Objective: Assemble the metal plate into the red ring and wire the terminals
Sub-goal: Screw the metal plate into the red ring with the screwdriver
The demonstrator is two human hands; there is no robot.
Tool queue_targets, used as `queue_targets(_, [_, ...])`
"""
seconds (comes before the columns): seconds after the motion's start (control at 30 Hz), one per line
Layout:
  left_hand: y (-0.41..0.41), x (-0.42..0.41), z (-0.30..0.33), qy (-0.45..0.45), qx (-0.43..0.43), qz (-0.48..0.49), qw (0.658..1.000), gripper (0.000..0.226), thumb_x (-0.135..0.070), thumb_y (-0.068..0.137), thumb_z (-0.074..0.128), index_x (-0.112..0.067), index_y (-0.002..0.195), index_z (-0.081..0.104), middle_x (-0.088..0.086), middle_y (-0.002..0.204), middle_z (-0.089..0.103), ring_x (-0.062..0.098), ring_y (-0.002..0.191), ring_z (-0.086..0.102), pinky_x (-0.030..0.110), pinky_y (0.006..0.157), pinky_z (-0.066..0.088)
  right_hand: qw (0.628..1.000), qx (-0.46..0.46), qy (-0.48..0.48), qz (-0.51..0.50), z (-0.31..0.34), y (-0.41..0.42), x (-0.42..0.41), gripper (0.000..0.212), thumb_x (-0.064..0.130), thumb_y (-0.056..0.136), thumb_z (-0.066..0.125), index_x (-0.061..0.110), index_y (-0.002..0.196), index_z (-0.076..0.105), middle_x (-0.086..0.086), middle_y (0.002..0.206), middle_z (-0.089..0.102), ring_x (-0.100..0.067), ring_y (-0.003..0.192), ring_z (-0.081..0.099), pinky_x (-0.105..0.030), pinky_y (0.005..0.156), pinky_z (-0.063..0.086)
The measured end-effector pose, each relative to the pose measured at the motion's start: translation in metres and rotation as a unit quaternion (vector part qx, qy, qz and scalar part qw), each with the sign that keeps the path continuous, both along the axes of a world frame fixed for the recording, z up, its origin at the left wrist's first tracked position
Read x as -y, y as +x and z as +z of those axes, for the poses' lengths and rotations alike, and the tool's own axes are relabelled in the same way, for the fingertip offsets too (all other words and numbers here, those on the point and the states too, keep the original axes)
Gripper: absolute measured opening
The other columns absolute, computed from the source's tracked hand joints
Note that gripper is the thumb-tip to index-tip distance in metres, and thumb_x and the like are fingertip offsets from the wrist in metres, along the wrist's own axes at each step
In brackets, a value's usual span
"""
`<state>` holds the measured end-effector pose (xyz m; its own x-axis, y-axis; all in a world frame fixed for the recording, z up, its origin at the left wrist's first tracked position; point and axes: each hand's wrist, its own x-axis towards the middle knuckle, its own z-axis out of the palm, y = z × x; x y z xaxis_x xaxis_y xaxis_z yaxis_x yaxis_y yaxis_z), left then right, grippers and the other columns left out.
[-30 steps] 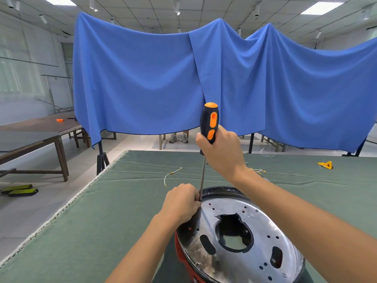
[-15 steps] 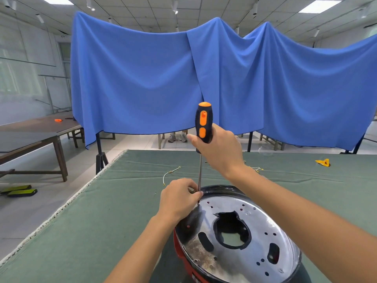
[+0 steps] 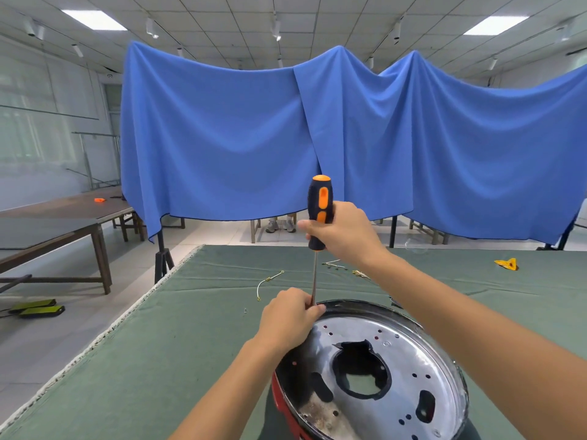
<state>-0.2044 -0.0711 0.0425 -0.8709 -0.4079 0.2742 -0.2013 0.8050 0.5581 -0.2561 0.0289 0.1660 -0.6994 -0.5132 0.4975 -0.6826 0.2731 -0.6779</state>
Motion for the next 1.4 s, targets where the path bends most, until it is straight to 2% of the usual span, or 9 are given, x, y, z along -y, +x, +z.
queue_targets(0.2, [-0.007,-0.015,-0.002,-0.073,-0.035,0.085,0.993,0.034,-0.04,0.098,0.04,-0.018,0.093,0.065,0.0,0.099,0.07,0.031,0.096,0.06,0.036,0.079,0.047,0.986,-0.067,0.063,-0.139,-0.005,0.004,0.004,0.054,0.066,0.078,0.059,0.015,0.092,0.047,-0.003,0.087,0.064,-0.026,0.085,0.059,-0.038,0.075,0.048])
queue_targets(0.37, [-0.008,-0.01,-0.008,-0.067,0.005,0.066,0.996,0.035,-0.033,0.101,0.027,-0.017,0.108,0.058,-0.002,0.11,0.068,0.03,0.104,0.058,0.037,0.082,0.043,0.993,0.083,-0.004,0.081,0.002,0.004,0.0,0.031,0.025,0.09,0.06,0.015,0.116,0.047,-0.002,0.1,0.063,-0.022,0.095,0.06,-0.032,0.077,0.05])
queue_targets(0.5, [-0.007,-0.014,-0.01,-0.053,-0.022,0.053,0.997,0.028,-0.034,0.1,0.033,-0.019,0.115,0.051,0.001,0.109,0.068,0.033,0.102,0.057,0.038,0.081,0.042,1.0,-0.012,0.002,-0.015,0.001,0.004,0.002,0.033,0.033,0.08,0.072,0.017,0.094,0.047,0.005,0.082,0.058,-0.018,0.079,0.057,-0.03,0.066,0.045])
queue_targets(0.73, [-0.001,-0.017,-0.005,0.014,-0.138,0.056,0.989,0.017,-0.031,0.094,0.053,-0.016,0.088,0.057,0.003,0.087,0.07,0.032,0.085,0.06,0.04,0.076,0.047,0.998,-0.018,-0.039,-0.041,-0.005,0.009,0.002,0.039,0.041,0.079,0.07,0.018,0.096,0.043,0.002,0.085,0.056,-0.018,0.076,0.061,-0.035,0.067,0.048])
queue_targets(0.87, [-0.003,-0.015,-0.009,0.002,-0.122,0.064,0.991,0.023,-0.026,0.099,0.042,-0.016,0.104,0.061,0.007,0.101,0.068,0.035,0.096,0.057,0.038,0.078,0.044,0.987,0.121,-0.041,0.101,0.011,0.012,0.003,0.029,0.01,0.085,0.061,0.015,0.11,0.048,-0.01,0.106,0.061,-0.022,0.094,0.062,-0.039,0.08,0.054])
queue_targets(0.97, [-0.005,-0.017,-0.01,-0.024,-0.084,0.075,0.993,0.03,-0.026,0.101,0.032,-0.014,0.12,0.052,0.011,0.108,0.066,0.036,0.101,0.057,0.037,0.077,0.04,0.992,0.079,-0.011,0.101,0.012,0.013,0.004,0.022,0.001,0.083,0.062,0.005,0.104,0.059,-0.019,0.104,0.066,-0.033,0.098,0.062,-0.047,0.091,0.052])
queue_targets(1.2, [-0.001,-0.015,-0.007,0.093,-0.173,0.067,0.978,0.021,-0.035,0.091,0.057,-0.017,0.081,0.063,-0.005,0.077,0.068,0.022,0.08,0.061,0.035,0.073,0.047,0.994,-0.064,-0.023,-0.089,-0.005,0.009,0.004,0.04,0.042,0.075,0.075,0.016,0.083,0.046,-0.006,0.089,0.053,-0.021,0.077,0.052,-0.032,0.067,0.043])
queue_targets(1.33, [-0.001,-0.013,-0.01,0.097,-0.167,0.059,0.979,0.028,-0.032,0.095,0.051,-0.015,0.08,0.066,-0.004,0.079,0.071,0.02,0.083,0.065,0.033,0.072,0.046,0.993,0.084,-0.061,0.058,-0.005,0.008,0.003,0.034,0.026,0.083,0.069,0.021,0.109,0.047,-0.002,0.099,0.058,-0.01,0.079,0.059,-0.011,0.064,0.048])
queue_targets(1.4, [-0.001,-0.011,-0.01,0.08,-0.15,0.064,0.983,0.027,-0.034,0.097,0.046,-0.019,0.087,0.066,-0.007,0.086,0.072,0.019,0.088,0.064,0.033,0.074,0.044,0.985,0.129,-0.051,0.104,-0.004,0.005,0.004,0.025,0.013,0.086,0.064,0.018,0.106,0.049,-0.014,0.106,0.063,-0.02,0.085,0.061,-0.03,0.081,0.055])
